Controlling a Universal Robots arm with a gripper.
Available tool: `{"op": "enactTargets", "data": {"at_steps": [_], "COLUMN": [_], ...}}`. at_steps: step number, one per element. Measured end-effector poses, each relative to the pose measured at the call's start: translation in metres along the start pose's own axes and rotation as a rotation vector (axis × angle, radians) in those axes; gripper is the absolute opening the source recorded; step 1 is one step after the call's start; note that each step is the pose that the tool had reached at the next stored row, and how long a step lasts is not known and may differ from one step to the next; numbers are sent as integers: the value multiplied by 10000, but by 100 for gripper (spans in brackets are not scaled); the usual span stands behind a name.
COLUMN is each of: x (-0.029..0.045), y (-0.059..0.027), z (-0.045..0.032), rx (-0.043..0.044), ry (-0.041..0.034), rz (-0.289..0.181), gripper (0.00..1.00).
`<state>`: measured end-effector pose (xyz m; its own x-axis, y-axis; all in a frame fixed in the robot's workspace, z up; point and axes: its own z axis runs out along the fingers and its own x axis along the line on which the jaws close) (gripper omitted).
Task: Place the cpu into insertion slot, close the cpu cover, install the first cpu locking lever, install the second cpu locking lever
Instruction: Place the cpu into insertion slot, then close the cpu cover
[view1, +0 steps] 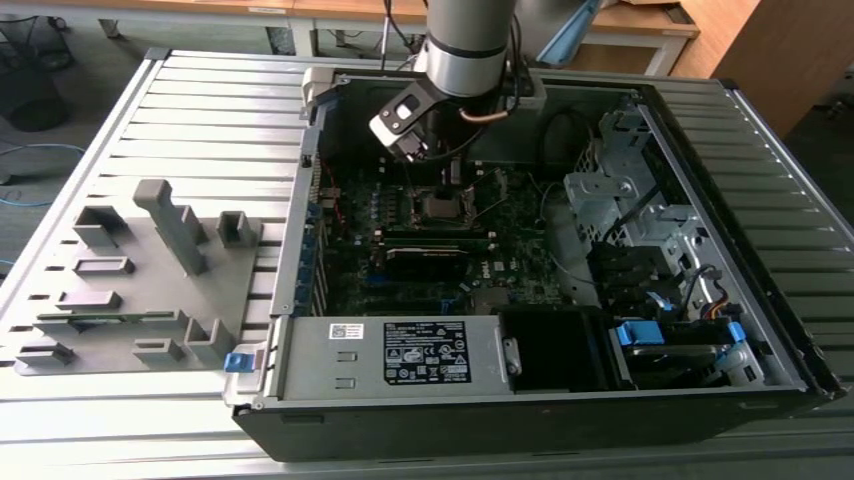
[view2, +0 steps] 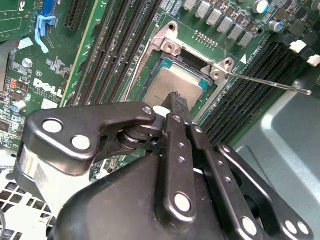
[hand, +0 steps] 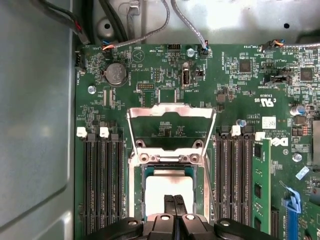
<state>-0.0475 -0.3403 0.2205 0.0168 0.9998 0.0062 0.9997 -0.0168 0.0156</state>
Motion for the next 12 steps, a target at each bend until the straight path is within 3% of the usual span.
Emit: {"op": "enactTargets", "data": {"at_steps": [12], "x": [0], "y": [1], "z": [13], "rx": [1], "ry": [-2], "rz": [0], "gripper": [10]}}
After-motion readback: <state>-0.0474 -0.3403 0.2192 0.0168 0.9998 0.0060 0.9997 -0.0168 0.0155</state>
